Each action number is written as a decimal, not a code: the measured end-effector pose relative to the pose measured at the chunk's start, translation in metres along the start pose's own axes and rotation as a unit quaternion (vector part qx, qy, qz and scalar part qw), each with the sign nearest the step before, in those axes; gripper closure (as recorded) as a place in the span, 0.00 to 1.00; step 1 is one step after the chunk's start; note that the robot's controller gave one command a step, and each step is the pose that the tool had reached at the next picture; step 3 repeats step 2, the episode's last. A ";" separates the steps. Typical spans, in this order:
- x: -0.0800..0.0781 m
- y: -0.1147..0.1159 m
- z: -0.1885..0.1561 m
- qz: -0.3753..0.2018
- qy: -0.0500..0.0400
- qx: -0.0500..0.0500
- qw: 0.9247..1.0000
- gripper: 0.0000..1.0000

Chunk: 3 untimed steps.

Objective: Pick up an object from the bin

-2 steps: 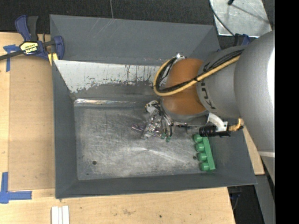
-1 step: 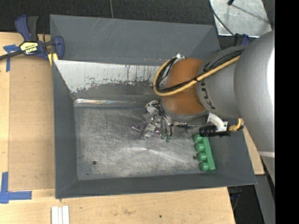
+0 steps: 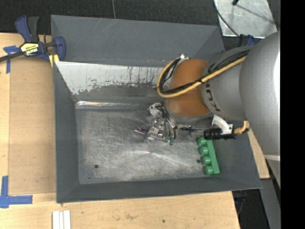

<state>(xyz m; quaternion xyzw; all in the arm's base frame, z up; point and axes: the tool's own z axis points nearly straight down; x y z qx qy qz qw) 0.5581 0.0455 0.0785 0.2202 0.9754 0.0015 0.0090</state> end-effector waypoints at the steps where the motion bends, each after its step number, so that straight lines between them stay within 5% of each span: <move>1: 0.001 0.000 -0.005 0.000 0.005 0.002 1.000 1.00; 3: 0.003 -0.001 -0.015 -0.001 0.010 0.004 1.000 1.00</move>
Offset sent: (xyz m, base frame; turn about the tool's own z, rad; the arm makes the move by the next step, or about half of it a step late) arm -0.0001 0.0000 0.0642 -0.0001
